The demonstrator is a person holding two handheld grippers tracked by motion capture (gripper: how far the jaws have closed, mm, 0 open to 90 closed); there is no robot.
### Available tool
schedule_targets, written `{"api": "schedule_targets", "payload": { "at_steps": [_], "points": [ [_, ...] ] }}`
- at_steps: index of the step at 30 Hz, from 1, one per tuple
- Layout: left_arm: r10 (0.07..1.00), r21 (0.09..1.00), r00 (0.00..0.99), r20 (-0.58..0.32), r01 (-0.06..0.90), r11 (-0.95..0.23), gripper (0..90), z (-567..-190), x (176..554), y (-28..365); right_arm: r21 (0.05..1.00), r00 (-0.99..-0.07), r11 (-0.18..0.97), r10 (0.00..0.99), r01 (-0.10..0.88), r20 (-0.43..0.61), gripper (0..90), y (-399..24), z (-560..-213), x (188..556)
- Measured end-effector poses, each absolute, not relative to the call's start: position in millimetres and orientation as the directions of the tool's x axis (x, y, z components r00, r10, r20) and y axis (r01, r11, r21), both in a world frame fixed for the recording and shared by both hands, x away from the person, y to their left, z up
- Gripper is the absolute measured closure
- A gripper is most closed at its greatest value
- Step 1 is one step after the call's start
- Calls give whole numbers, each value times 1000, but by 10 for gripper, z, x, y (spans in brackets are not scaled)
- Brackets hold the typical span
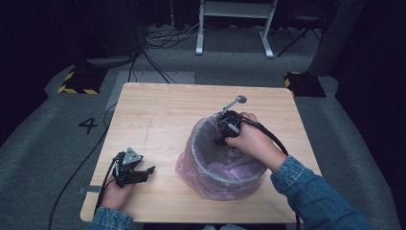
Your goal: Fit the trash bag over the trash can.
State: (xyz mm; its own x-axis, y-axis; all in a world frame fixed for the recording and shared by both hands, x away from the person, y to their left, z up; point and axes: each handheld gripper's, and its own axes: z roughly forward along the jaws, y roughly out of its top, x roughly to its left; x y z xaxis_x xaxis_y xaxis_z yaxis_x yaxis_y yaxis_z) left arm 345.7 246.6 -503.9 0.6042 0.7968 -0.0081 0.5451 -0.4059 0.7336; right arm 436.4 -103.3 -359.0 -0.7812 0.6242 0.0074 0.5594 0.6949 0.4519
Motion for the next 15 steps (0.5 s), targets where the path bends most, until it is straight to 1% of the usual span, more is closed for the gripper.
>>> {"api": "schedule_targets", "payload": {
  "at_steps": [5, 8, 9, 10, 12, 13, 15],
  "points": [
    [797, 734, 604, -8, 545, -406, 329, -5040, 3457, 2466, 424, -785, 709, 619, 564, 9, 447, -1012, -3781, 4350],
    [797, 733, 604, -8, 545, -406, 329, -5039, 3457, 2467, 426, -810, 724, 586, 542, 36, 370, -1007, -3833, 4338],
    [797, 734, 604, -8, 545, -406, 329, -5040, 3457, 2466, 432, -815, 724, 578, 539, 49, 362, -1015, -3823, 4337],
    [797, 734, 604, -8, 545, -406, 329, -5040, 3457, 2466, 445, -819, 718, 569, 536, 69, 362, -1025, -3800, 4335],
    [797, 734, 604, -8, 545, -406, 329, -5040, 3458, 2466, 503, -825, 684, 554, 528, 114, 358, -1080, -3660, 4327],
    [795, 733, 606, -4, 542, -410, 329, -5038, 3460, 2469, 521, -829, 676, 547, 521, 119, 357, -1102, -3596, 4319],
    [797, 734, 604, -9, 545, -405, 328, -5040, 3457, 2466, 576, -857, 665, 499, 475, 131, 345, -1165, -3402, 4281]
  ]
}}
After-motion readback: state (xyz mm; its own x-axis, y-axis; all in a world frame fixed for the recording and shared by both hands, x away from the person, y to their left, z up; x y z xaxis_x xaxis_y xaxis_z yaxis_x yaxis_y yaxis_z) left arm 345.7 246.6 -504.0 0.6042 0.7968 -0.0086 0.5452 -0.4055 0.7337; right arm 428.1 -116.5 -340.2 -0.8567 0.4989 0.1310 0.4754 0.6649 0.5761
